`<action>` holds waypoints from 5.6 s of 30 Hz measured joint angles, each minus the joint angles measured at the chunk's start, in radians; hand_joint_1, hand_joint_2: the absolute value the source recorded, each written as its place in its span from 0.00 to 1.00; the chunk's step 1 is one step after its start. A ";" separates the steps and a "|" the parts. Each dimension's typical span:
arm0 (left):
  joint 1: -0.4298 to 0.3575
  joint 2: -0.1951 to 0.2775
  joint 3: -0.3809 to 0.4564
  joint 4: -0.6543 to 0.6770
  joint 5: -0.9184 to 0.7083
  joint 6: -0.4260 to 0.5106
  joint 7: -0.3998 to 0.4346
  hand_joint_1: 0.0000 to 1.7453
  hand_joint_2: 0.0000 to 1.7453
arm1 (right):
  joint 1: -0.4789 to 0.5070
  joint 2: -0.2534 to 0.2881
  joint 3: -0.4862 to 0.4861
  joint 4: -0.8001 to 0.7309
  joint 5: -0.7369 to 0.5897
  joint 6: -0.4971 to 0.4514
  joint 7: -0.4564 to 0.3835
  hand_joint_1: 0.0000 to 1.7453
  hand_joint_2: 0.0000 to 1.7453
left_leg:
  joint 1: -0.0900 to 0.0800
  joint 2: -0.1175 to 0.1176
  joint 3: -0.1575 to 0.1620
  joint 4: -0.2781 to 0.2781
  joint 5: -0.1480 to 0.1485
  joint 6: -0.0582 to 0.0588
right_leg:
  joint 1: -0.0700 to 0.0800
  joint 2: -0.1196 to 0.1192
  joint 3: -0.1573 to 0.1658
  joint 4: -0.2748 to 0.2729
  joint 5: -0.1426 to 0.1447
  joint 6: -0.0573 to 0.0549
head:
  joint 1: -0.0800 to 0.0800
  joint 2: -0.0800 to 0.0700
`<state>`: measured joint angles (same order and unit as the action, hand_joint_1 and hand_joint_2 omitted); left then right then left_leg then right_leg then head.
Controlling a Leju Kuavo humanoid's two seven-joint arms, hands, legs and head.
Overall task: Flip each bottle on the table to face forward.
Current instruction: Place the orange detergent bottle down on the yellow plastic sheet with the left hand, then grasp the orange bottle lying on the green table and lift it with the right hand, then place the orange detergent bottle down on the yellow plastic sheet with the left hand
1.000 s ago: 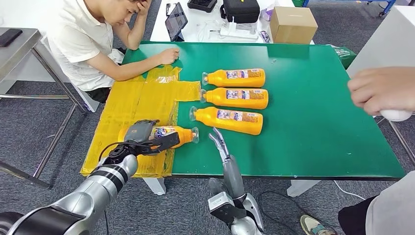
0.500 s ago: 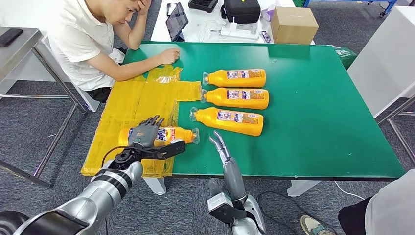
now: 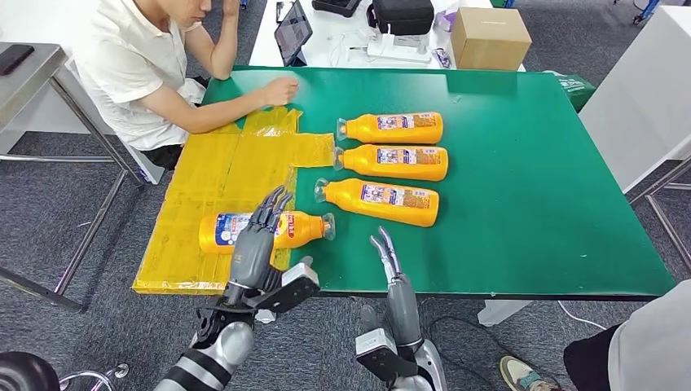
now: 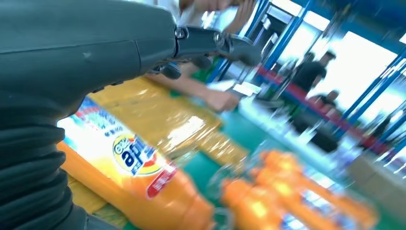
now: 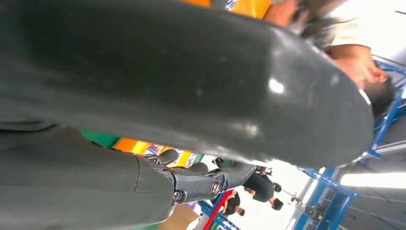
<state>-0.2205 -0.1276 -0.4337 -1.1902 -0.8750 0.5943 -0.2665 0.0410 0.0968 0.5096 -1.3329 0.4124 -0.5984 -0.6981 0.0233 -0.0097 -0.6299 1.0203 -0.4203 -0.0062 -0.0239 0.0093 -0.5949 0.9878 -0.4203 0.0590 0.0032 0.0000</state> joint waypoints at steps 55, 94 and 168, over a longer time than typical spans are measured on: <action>0.195 -0.024 -0.162 -0.214 0.686 -0.223 -0.180 0.00 1.00 | -0.371 -0.187 -0.315 0.616 1.008 -0.078 0.589 0.31 1.00 | -0.001 0.001 0.007 0.000 0.000 0.001 | -0.001 0.001 0.005 -0.001 0.001 0.001 | 0.000 0.000; 0.243 -0.027 -0.101 -0.227 1.261 -0.319 -0.105 0.00 1.00 | -0.243 -0.134 -0.276 0.422 0.245 0.080 0.225 1.00 1.00 | -0.001 0.001 0.011 0.000 -0.004 0.003 | 0.000 0.002 0.012 -0.002 -0.002 0.003 | 0.000 0.000; 0.144 -0.012 -0.102 -0.171 1.329 -0.394 -0.151 1.00 1.00 | -0.141 -0.024 0.136 0.210 0.001 0.191 0.033 0.00 0.00 | -0.001 0.001 0.002 0.000 -0.003 0.003 | -0.001 0.002 0.002 -0.001 -0.002 0.003 | 0.000 0.000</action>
<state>-0.0762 -0.1394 -0.5354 -1.3612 0.4538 0.2005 -0.4177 -0.0997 0.0731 0.6456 -1.1229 0.4132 -0.4075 -0.6653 0.0224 -0.0087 -0.6282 1.0204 -0.4236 -0.0033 -0.0248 0.0110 -0.5930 0.9867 -0.4223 0.0620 0.0032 0.0000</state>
